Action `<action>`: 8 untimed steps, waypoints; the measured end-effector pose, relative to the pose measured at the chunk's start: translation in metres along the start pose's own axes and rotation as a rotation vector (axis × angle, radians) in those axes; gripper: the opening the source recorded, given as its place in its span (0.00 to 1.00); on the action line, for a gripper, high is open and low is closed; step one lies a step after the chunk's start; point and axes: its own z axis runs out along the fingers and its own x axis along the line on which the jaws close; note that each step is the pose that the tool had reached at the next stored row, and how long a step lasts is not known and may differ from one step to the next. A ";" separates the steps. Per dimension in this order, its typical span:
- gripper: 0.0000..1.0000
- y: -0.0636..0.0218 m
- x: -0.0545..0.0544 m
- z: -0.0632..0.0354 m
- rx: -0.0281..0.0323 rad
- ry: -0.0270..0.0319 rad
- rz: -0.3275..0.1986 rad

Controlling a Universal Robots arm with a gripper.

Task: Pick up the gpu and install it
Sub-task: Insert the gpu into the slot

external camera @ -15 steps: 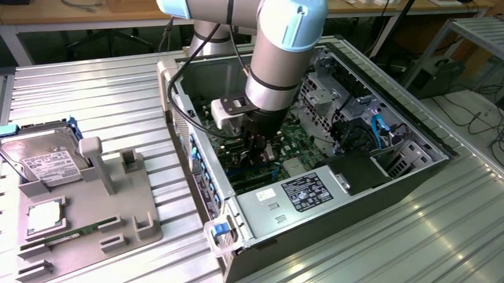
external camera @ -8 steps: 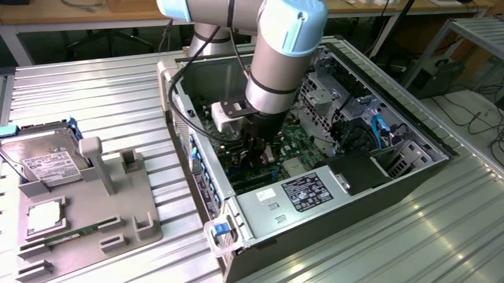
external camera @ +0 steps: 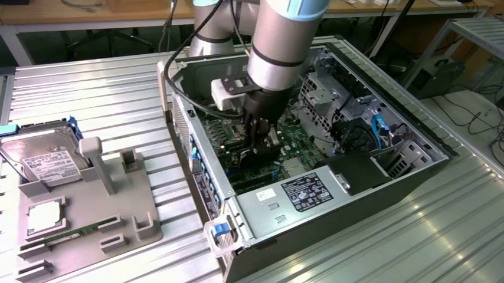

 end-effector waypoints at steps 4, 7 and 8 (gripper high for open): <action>0.35 0.0002 -0.003 -0.0141 0.0085 0.0007 0.000; 0.35 0.0004 -0.003 -0.0142 0.0113 0.0004 0.000; 0.34 0.0004 -0.003 -0.0143 0.0113 0.0005 -0.001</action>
